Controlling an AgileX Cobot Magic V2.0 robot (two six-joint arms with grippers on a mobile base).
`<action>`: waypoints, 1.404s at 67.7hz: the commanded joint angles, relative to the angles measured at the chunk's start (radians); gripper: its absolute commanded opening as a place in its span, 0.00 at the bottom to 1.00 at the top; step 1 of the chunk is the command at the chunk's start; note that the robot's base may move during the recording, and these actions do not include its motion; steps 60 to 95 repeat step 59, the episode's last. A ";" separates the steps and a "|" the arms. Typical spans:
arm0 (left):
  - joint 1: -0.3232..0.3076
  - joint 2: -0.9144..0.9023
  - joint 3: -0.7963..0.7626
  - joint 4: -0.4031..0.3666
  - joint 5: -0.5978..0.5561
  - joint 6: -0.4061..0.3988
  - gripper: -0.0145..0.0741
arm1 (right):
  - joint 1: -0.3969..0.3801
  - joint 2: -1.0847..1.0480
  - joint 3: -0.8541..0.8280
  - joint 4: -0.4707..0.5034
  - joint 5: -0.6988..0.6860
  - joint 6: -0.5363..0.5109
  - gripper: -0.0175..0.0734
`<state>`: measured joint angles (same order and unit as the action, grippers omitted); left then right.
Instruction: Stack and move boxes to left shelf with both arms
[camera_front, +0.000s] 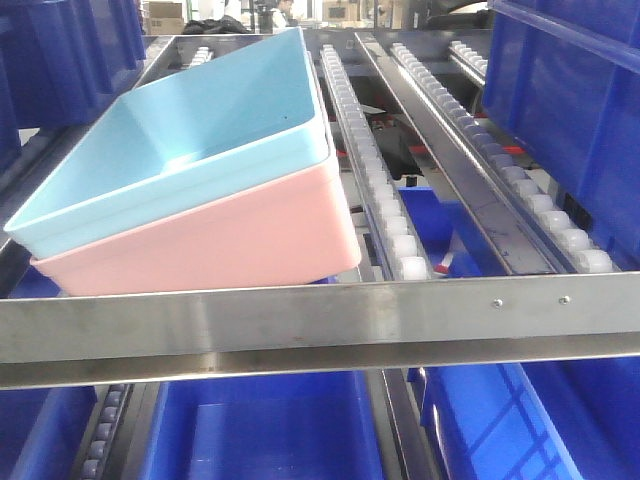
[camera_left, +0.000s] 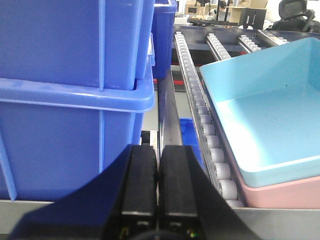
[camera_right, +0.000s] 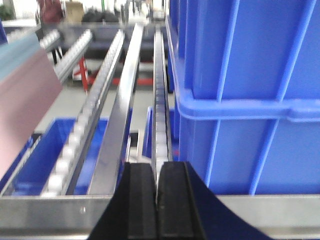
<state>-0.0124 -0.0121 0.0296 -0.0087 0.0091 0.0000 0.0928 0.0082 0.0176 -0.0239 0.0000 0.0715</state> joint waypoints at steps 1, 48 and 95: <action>-0.001 -0.014 0.031 0.001 -0.090 -0.014 0.16 | -0.005 -0.044 -0.005 -0.003 -0.112 -0.009 0.23; -0.001 -0.014 0.031 0.001 -0.090 -0.014 0.16 | -0.005 -0.038 -0.006 -0.003 -0.121 -0.008 0.23; -0.001 -0.014 0.031 0.001 -0.090 -0.014 0.16 | -0.005 -0.038 -0.007 -0.003 -0.121 -0.008 0.23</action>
